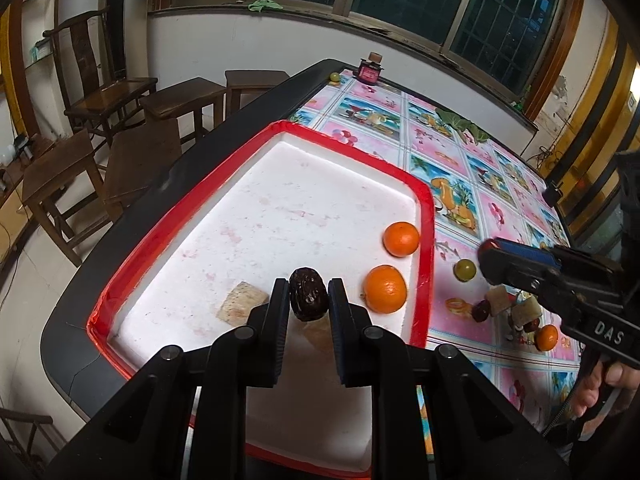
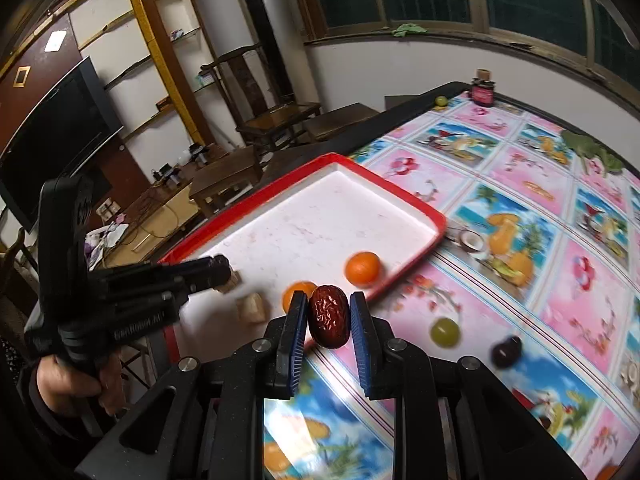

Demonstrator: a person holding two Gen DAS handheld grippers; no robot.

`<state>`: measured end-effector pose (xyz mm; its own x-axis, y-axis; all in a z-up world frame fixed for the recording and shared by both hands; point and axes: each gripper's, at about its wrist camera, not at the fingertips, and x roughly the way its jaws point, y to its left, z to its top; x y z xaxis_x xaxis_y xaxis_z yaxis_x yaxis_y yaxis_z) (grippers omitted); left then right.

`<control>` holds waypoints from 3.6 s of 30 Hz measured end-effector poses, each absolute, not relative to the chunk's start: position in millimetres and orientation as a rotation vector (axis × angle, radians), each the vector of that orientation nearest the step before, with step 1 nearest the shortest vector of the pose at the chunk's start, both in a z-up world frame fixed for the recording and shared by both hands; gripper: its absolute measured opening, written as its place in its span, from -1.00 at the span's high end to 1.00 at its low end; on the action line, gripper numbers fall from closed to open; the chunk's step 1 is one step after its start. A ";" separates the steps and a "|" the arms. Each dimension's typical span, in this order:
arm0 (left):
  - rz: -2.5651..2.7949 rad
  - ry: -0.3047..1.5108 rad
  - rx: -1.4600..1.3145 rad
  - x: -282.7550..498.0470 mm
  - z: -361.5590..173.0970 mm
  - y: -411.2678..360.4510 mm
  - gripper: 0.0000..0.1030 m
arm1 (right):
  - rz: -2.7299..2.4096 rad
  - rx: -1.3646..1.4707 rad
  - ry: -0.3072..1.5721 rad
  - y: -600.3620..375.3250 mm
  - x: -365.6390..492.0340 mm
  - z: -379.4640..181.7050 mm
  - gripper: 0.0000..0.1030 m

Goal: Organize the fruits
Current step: 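Carry the red date and dark date over the red-rimmed tray with both tools, then open both tools to drop the dates into the tray, then move both tools back from the tray toward the fruit on the tablecloth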

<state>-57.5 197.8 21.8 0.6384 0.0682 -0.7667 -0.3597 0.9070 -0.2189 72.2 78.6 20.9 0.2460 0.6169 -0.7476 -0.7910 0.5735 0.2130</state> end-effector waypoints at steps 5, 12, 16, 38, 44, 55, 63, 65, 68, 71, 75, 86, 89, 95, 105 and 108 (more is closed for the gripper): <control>0.258 0.861 -0.382 -67.4 18.3 203.8 0.67 | 1.022 -0.230 0.930 111.6 78.5 10.7 0.58; 0.262 0.906 -0.403 -75.9 1.4 208.7 0.67 | 1.036 -0.274 0.969 152.8 91.1 -13.1 0.58; 0.259 0.916 -0.408 -75.6 -2.4 210.4 0.67 | 1.026 -0.298 0.991 168.1 97.9 -25.5 0.58; 0.282 0.945 -0.408 -62.3 -17.4 223.2 0.67 | 0.989 -0.351 1.019 182.5 100.4 -57.8 0.57; 0.281 0.939 -0.438 -63.4 -16.2 225.6 0.60 | 0.987 -0.329 1.007 179.2 97.5 -51.9 0.46; 0.314 0.912 -0.381 -69.5 -3.1 212.5 -0.20 | 0.993 -0.239 0.944 141.2 81.6 -16.4 -0.37; 0.334 0.920 -0.320 -68.7 0.9 200.8 -0.30 | 0.997 -0.202 0.929 102.3 53.9 -4.9 -0.60; 0.336 0.916 -0.315 -68.8 2.7 198.9 -0.39 | 0.999 -0.203 0.924 94.9 45.7 -4.0 -0.61; 0.337 0.920 -0.308 -68.4 4.3 196.9 -0.39 | 1.005 -0.204 0.930 84.2 35.4 -4.8 -0.62; 0.331 0.920 -0.306 -68.9 6.0 193.7 -0.39 | 1.005 -0.201 0.937 74.7 28.3 -6.1 -0.65; 0.314 0.908 -0.302 -70.4 12.5 185.3 -0.39 | 0.994 -0.191 0.950 63.0 23.5 -9.2 -0.68; 0.222 0.882 -0.270 -62.5 30.7 148.8 -0.43 | 0.932 -0.157 0.960 14.2 22.7 -6.0 -0.68; 0.194 0.889 -0.257 -58.9 31.5 138.4 -0.43 | 0.910 -0.148 0.958 -4.2 21.6 -4.3 -0.68; 0.147 0.904 -0.255 -51.6 29.9 119.8 -0.43 | 0.833 -0.126 0.969 -51.4 22.9 -3.4 -0.68; 0.054 0.932 -0.217 -36.5 25.6 79.3 -0.43 | 0.735 -0.089 0.990 -101.9 31.2 -3.6 -0.68; 0.029 0.951 -0.201 -29.1 20.6 67.4 -0.43 | 0.705 -0.077 1.001 -112.6 36.9 -6.8 -0.68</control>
<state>-29.1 67.4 20.6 0.5818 -0.0634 -0.8109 -0.1128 0.9810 -0.1577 36.9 -112.6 -6.8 0.3402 0.5072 -0.7919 -0.5750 0.7785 0.2516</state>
